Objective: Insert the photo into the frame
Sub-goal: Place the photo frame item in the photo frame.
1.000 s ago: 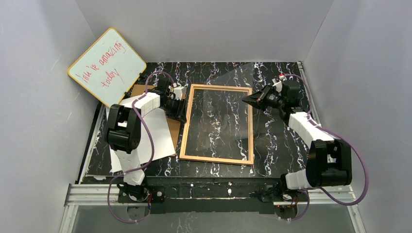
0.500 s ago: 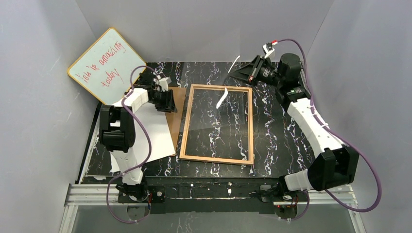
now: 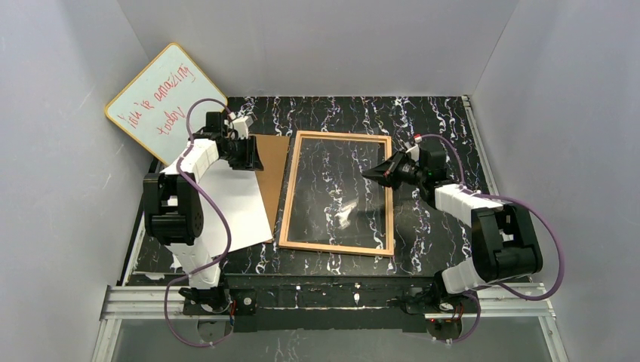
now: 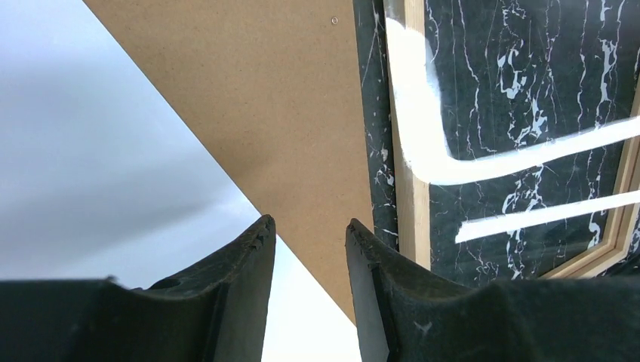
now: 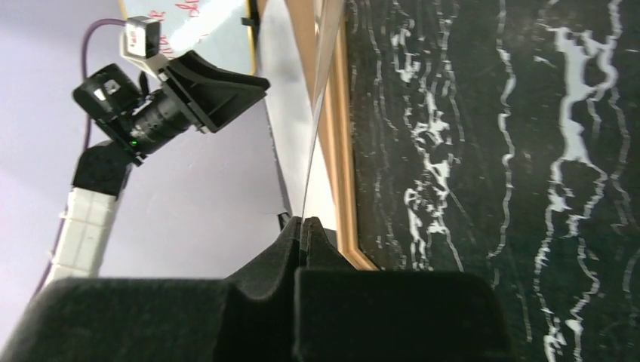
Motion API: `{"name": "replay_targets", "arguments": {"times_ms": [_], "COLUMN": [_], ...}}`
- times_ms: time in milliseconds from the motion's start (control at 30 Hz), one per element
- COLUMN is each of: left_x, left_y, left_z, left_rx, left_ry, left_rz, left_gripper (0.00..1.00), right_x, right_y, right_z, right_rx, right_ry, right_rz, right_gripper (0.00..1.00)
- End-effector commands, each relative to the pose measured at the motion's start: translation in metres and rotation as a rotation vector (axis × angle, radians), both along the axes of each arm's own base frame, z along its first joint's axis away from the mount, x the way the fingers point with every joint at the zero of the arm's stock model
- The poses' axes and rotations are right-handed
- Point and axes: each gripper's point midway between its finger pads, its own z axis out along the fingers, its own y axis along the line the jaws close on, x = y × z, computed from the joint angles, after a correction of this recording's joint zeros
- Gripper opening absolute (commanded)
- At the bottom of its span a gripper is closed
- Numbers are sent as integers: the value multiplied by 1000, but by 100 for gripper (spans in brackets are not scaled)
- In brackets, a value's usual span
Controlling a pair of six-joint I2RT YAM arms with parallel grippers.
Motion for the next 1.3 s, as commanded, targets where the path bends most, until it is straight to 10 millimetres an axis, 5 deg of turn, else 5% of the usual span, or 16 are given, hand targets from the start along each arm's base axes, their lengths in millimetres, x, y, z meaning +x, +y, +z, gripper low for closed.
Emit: {"name": "replay_targets", "arguments": {"times_ms": [0, 733, 1267], "left_x": [-12, -42, -39], "left_y": [-6, -64, -70], "left_z": [0, -44, -54], "left_rx": [-16, 12, 20], "left_ry": [15, 123, 138], "left_rz": [-38, -258, -287], "left_gripper": [38, 35, 31], "right_x": [7, 13, 17], "right_y": [-9, -22, -30], "right_z": [-10, -52, -55], "right_rx": [-55, -98, -83], "right_ry": [-125, -126, -122], "right_rz": [-16, 32, 25], "right_gripper": [1, 1, 1]}}
